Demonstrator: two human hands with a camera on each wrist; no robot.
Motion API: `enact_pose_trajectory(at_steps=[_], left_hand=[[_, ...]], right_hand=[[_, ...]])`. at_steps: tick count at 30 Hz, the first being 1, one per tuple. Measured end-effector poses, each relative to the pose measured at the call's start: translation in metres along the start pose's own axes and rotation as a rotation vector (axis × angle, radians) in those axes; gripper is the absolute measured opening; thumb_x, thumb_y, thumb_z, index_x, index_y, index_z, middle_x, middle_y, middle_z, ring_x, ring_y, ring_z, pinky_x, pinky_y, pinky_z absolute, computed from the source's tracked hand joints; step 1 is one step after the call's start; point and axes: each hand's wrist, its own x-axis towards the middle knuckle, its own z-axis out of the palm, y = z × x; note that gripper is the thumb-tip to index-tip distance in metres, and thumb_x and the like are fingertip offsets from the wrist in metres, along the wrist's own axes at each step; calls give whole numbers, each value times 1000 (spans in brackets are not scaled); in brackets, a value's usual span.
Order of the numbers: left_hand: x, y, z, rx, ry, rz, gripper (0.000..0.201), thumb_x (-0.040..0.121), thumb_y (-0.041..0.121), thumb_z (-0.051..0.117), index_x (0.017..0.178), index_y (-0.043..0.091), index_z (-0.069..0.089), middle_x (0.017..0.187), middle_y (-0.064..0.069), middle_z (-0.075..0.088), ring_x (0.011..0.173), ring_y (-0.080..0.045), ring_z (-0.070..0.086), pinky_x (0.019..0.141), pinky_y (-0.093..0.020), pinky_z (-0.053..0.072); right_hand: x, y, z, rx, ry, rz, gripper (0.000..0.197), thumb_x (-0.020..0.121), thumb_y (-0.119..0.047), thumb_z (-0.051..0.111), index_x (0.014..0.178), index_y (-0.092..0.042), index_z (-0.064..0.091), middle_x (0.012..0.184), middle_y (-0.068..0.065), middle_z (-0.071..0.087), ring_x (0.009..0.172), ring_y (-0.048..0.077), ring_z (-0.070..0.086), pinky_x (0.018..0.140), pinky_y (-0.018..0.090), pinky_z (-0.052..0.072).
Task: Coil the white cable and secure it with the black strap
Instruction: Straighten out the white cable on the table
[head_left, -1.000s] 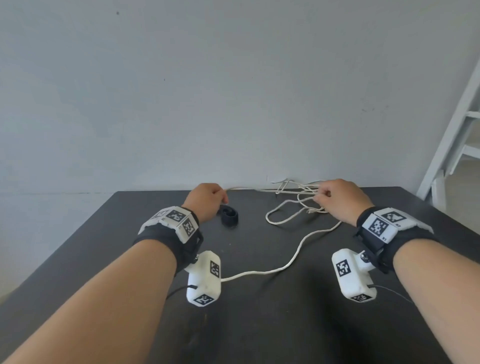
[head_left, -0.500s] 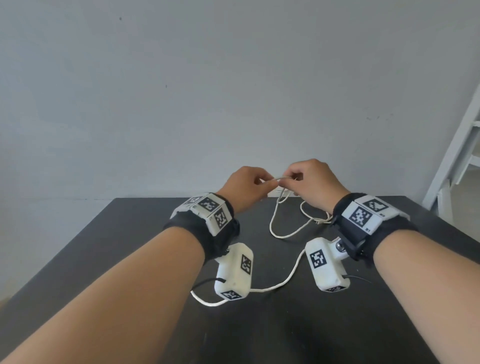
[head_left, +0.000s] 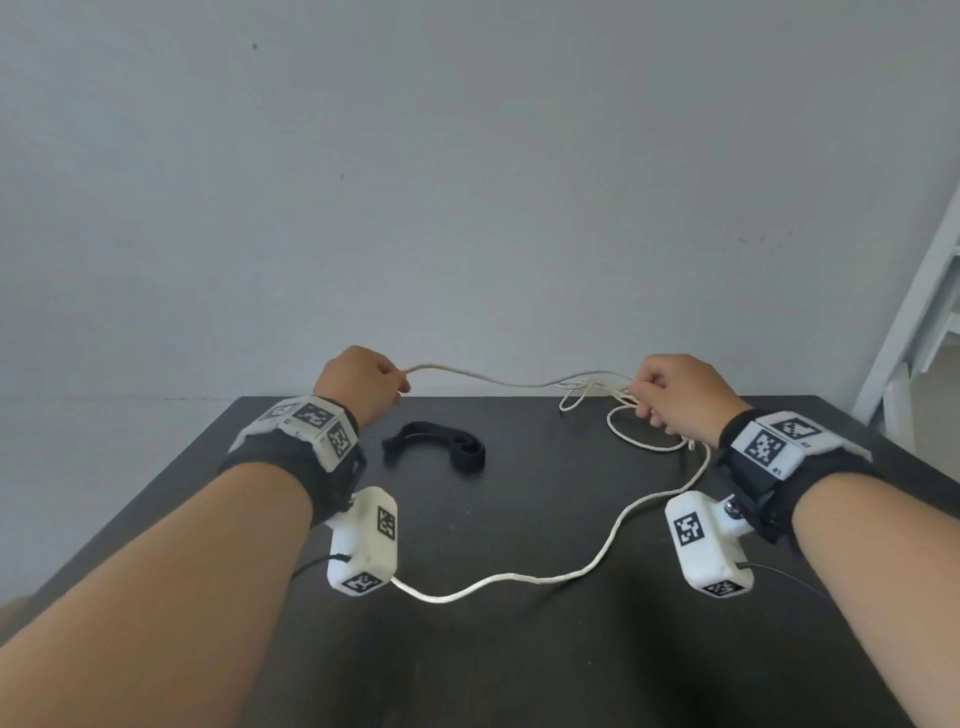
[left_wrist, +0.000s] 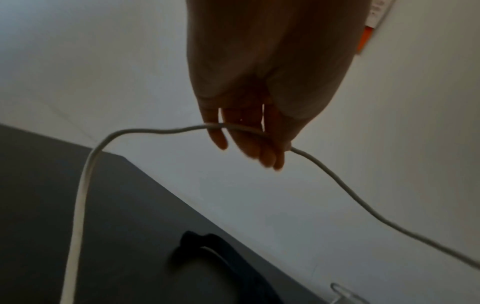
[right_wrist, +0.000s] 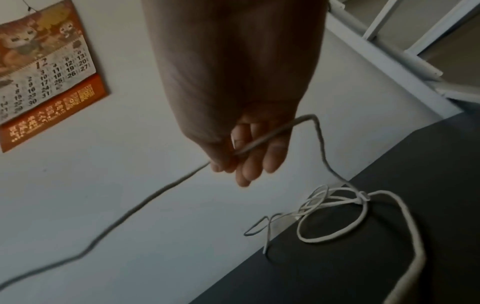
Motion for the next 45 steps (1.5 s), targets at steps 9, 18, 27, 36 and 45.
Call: enact_pose_trajectory(at_steps=[9,18,27,36,45], left_hand=[[-19,79,41,158,-165,434,41,92,19,49,134,24,51,130,2,60,121,-18,54,105,-31,36],[-5,68,32,-48,-62,292,21,93,17,51,84,16,71,74,-1,66,58,-9,56,58,-20,46],[15,-5,-7,120,51,-79,19,88,14,57,80,16,74,86,-8,74,85,-26,68,78,-34,54],[-11,80,43,71,-132,369,33,95,25,48,126,19,60,120,-2,65,109,-20,58,89,-24,40],[-2,100,59,-130,-45,325,22,92,19,52,86,15,72,59,11,45,52,-7,40,49,-17,30]], right_hand=[[2,-55,8,17,-28,-229,16,87,-26,61,76,-21,73,52,-8,54,57,10,51,65,31,43],[-2,-55,-2,71,-21,-288,18,88,-23,64,78,-12,73,56,-9,52,53,4,43,54,21,32],[7,-17,-12,178,84,-162,21,94,-19,54,80,-15,71,52,-2,35,51,14,39,53,26,32],[11,-44,1,121,43,-265,21,93,-22,57,80,-17,73,46,-6,24,40,8,33,44,17,25],[3,-28,-2,-15,-96,-206,24,92,-19,52,81,-7,69,64,1,53,58,18,47,55,29,36]])
